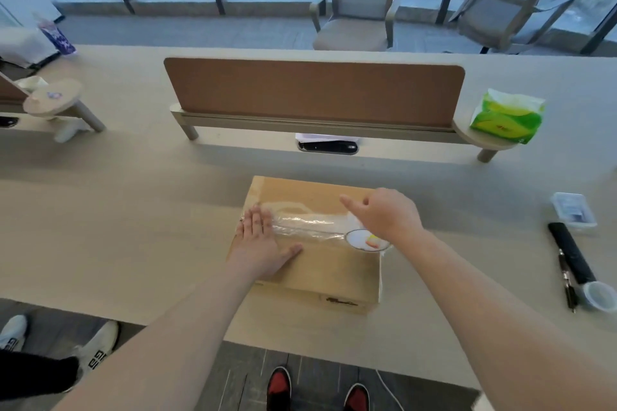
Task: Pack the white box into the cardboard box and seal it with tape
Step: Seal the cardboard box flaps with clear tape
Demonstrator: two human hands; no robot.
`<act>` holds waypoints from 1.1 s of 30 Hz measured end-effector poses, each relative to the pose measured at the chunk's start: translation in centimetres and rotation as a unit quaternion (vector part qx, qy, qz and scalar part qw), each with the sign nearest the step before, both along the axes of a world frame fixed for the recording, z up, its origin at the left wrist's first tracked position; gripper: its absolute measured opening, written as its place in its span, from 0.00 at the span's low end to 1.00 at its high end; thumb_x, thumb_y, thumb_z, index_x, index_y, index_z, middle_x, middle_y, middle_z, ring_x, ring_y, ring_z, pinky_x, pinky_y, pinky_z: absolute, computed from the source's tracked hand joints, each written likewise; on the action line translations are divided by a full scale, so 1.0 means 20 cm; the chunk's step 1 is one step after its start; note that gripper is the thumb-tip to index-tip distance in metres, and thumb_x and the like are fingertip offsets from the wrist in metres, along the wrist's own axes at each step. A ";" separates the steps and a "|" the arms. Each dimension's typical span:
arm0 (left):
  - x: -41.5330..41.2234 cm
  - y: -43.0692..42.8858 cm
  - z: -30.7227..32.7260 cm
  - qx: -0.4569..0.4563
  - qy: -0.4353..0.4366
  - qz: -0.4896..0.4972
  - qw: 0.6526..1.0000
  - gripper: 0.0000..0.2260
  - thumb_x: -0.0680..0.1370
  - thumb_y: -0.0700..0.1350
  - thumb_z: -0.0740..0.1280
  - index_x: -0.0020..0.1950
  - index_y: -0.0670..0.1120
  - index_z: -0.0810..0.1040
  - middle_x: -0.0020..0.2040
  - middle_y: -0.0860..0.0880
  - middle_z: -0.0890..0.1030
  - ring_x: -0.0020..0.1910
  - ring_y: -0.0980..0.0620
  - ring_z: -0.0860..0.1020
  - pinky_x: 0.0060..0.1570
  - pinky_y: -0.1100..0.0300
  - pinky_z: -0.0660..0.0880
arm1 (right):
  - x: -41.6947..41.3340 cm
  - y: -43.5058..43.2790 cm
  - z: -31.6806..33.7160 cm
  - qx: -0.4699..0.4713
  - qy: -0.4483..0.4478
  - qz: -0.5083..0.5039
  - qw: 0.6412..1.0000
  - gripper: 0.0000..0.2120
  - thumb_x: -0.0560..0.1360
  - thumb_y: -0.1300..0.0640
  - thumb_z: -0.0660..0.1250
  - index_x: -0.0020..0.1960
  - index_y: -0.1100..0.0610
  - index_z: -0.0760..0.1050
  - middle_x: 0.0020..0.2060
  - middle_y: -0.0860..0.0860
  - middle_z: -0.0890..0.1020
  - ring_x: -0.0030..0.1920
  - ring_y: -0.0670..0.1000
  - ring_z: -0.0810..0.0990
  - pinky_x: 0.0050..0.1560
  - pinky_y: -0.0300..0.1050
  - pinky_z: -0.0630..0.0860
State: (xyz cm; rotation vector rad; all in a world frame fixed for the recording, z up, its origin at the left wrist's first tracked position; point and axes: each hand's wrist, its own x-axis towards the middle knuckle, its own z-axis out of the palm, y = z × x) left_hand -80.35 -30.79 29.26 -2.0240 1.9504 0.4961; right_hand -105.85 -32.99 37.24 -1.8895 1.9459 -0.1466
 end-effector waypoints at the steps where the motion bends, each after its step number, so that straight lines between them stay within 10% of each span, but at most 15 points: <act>1: -0.01 -0.01 0.02 0.006 -0.007 0.005 1.000 0.51 0.72 0.76 0.48 0.79 0.41 0.34 0.79 0.40 0.34 0.79 0.43 0.36 0.77 0.47 0.41 | -0.06 -0.01 0.00 0.002 0.010 0.002 1.000 0.33 0.77 0.30 0.54 0.31 0.57 0.71 0.27 0.48 0.76 0.31 0.50 0.76 0.31 0.43 0.69; 33: -0.51 0.16 -0.02 -0.022 0.056 -0.034 0.998 0.48 0.75 0.74 0.49 0.77 0.45 0.29 0.78 0.46 0.31 0.77 0.46 0.31 0.76 0.45 0.35 | -0.28 0.14 -0.12 -0.019 0.168 0.002 0.986 0.23 0.80 0.38 0.53 0.35 0.52 0.70 0.27 0.47 0.73 0.35 0.53 0.76 0.55 0.50 0.63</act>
